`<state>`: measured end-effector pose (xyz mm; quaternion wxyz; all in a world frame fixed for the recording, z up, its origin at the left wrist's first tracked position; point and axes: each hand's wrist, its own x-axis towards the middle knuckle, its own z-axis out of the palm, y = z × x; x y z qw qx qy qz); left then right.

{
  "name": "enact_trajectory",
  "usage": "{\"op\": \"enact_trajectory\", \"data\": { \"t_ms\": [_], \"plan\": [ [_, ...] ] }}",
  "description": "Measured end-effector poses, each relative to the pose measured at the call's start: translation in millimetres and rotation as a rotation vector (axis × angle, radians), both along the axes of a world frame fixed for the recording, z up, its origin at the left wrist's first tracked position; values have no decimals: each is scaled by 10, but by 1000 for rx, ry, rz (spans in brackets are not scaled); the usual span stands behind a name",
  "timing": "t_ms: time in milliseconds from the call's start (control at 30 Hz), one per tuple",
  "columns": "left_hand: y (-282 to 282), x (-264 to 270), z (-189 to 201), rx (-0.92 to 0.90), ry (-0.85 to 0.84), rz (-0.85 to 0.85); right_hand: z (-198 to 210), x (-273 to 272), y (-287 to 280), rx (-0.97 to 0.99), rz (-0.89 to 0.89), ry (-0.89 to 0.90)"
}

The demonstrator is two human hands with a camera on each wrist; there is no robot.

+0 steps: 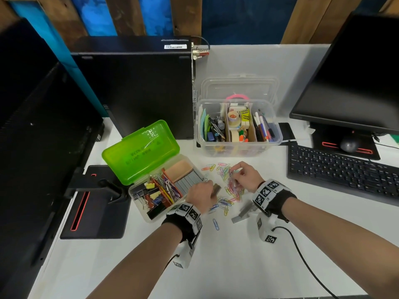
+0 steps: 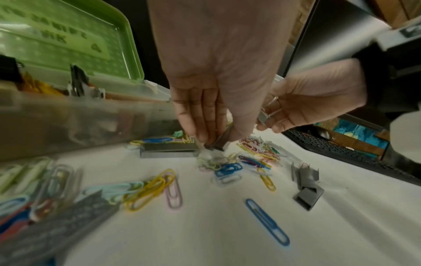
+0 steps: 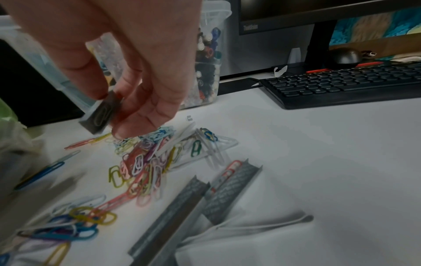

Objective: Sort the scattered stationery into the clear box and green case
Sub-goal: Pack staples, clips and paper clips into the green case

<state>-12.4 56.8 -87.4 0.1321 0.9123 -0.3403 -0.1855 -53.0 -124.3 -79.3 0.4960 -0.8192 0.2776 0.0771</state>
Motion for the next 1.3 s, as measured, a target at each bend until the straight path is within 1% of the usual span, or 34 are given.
{"op": "enact_trajectory", "data": {
  "t_ms": [67,133,200,267,333,400,467,533,600,700,767,867,1000,1100,1200,1267,1300],
  "plan": [
    [-6,11,-27,-57,73,65,30,-4,39,75,-41,-2],
    [-15,17,-47,-94,122,90,52,-18,95,139,-68,32],
    [-20,15,-40,-99,132,85,33,-31,160,218,-71,68],
    [-23,8,-31,-108,131,82,-2,-43,235,263,-27,130],
    [-39,-13,-28,-91,111,72,-13,-61,291,234,93,184],
    [-53,-39,-28,-61,74,64,-31,-70,327,130,228,212],
    [-69,-48,-21,-66,53,70,-61,-77,327,88,274,201],
    [-80,-46,-8,-101,68,74,-97,-87,305,113,238,192],
    [-76,-37,6,-153,120,89,-92,-99,290,132,191,174],
    [-69,-24,21,-307,256,193,-73,-115,262,125,160,131],
    [-68,-1,38,-383,278,259,-60,-110,241,90,180,105],
    [-66,49,74,-379,276,281,-66,-107,216,54,221,97],
    [-42,89,77,-308,253,275,-89,-105,233,-28,284,147],
    [-7,106,62,-283,305,317,-149,-99,256,-66,326,204],
    [15,109,12,-301,422,381,-178,-98,253,-73,260,195],
    [18,100,-7,-328,493,422,-117,-78,242,-87,184,172],
    [11,101,-9,-346,511,445,-55,-60,238,-34,117,153]
  ]
}}
